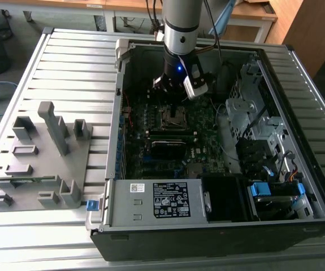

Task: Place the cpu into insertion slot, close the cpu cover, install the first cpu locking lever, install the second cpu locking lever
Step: 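Install the first cpu locking lever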

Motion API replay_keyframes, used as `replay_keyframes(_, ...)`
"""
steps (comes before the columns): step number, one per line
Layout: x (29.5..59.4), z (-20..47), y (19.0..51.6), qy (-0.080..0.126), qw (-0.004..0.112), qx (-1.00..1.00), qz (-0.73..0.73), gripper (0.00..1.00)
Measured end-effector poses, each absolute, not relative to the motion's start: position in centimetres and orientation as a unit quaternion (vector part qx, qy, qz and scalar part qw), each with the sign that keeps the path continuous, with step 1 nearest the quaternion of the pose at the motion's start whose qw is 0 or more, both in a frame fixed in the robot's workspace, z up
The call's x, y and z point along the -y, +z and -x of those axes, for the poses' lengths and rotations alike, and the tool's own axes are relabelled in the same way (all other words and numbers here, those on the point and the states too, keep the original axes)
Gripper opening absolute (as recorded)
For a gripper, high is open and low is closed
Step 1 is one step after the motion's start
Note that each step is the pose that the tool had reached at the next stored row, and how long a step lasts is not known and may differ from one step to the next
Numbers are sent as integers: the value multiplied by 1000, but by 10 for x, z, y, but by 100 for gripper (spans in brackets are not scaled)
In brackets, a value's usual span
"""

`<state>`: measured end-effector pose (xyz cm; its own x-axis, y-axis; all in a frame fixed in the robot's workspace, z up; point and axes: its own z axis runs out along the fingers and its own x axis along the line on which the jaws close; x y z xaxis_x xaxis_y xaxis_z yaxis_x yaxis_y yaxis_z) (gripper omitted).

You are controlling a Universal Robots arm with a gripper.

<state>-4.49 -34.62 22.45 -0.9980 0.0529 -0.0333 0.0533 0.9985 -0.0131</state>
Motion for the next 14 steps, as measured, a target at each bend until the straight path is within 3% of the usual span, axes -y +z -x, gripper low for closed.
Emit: replay_keyframes(14, 340, 66, 222, -7, 17, -999, -27, 10)
